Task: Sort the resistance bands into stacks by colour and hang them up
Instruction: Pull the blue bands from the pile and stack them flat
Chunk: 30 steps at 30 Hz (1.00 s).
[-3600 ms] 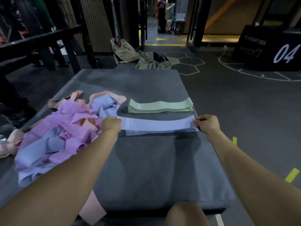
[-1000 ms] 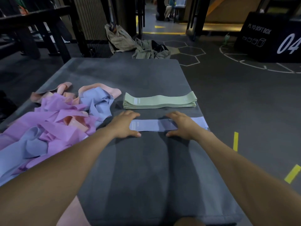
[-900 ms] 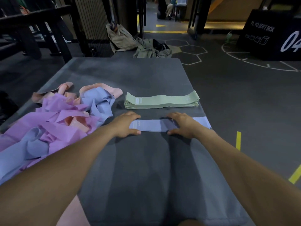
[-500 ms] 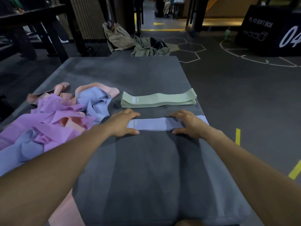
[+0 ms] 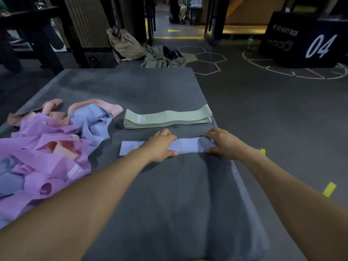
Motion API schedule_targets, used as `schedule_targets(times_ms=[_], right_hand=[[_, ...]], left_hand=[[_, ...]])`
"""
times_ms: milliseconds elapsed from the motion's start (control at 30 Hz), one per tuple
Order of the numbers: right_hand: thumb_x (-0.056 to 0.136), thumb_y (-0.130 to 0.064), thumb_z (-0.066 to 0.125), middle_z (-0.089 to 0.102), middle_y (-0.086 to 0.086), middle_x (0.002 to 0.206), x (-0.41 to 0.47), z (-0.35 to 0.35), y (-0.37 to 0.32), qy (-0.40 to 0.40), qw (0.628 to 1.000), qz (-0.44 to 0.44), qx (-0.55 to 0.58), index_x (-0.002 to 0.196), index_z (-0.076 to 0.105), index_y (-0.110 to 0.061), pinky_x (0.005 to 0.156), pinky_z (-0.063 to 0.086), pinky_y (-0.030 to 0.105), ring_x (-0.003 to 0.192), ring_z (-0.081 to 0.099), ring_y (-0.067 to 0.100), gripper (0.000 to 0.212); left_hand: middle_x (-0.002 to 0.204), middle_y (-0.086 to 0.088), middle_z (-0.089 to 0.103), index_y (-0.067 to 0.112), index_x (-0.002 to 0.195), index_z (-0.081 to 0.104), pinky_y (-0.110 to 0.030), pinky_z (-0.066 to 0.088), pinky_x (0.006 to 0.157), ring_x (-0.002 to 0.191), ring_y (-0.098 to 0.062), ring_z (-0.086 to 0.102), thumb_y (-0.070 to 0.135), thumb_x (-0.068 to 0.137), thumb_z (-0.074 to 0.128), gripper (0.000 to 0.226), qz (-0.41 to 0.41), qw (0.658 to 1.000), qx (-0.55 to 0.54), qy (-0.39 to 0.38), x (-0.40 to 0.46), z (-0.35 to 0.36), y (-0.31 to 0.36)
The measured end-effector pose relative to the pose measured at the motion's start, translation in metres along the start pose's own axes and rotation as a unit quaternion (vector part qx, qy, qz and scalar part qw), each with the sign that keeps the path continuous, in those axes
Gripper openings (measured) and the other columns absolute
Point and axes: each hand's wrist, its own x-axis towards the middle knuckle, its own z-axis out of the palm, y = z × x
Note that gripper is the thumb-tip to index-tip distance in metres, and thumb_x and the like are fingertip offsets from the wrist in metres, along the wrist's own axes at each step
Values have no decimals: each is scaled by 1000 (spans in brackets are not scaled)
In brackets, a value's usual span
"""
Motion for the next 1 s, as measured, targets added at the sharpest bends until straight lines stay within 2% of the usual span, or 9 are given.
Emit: schedule_targets(times_ms=[133, 233, 367, 500, 600, 733, 833, 1000], right_hand=[[88, -35, 61, 43, 7, 137, -2, -1, -3, 0, 1000, -4, -23, 139, 42, -15, 104, 29, 33, 121, 44, 30, 58], [88, -38, 60, 37, 5, 144, -3, -4, -11, -1, 998, -3, -63, 143, 36, -17, 111, 21, 35, 130, 37, 26, 63], [87, -36, 62, 37, 6, 144, 2, 1, -50, 24, 999, -28, -36, 143, 35, -16, 108, 24, 33, 131, 34, 27, 65], [84, -36, 65, 39, 8, 140, 17, 19, -100, 22, 999, -49, 8, 138, 41, -14, 108, 31, 36, 129, 36, 28, 62], [82, -37, 67, 40, 8, 139, 29, 30, -127, 8, 998, -63, 10, 136, 42, -13, 107, 31, 36, 127, 38, 30, 64], [82, -38, 67, 40, 7, 141, 42, 35, -141, -7, 998, -61, 5, 141, 37, -15, 107, 29, 35, 129, 38, 29, 70], [82, -38, 67, 44, 9, 136, 46, 35, -138, -8, 999, -41, 7, 135, 44, -13, 107, 32, 36, 126, 41, 30, 63], [84, -35, 64, 49, 8, 129, 48, 33, -127, 2, 1000, -11, 14, 129, 51, -16, 101, 35, 35, 122, 45, 30, 51]], left_hand=[[132, 1, 35, 23, 139, 37, -40, 35, 105, 126, -21, 35, 38, 90, 55, 55, -17, 1000, -1, 5, 0, 4, 0], [137, 2, 35, 26, 141, 33, -38, 32, 107, 128, -23, 37, 42, 91, 53, 57, -17, 999, 20, 32, -8, 7, 1], [140, 0, 38, 21, 140, 39, -33, 30, 107, 129, -23, 38, 31, 93, 52, 49, -46, 987, -23, 151, -35, 4, -11], [140, -9, 38, 9, 138, 41, -35, 29, 106, 130, -28, 36, 22, 92, 54, 49, -160, 948, -97, 258, -71, 1, -40], [137, -18, 38, 3, 135, 43, -32, 25, 108, 131, -30, 34, 21, 92, 55, 49, -226, 932, -128, 251, -89, 3, -61], [125, -13, 44, 11, 135, 47, -25, 29, 105, 118, -26, 46, 17, 89, 60, 48, -194, 942, -186, 202, -99, 8, -73], [117, -12, 46, 13, 132, 52, -22, 32, 99, 106, -26, 53, 8, 87, 61, 46, -185, 937, -206, 214, -99, 7, -73], [116, -12, 48, 11, 132, 52, -25, 35, 99, 106, -26, 53, 6, 86, 62, 47, -173, 935, -216, 222, -94, 7, -70]])
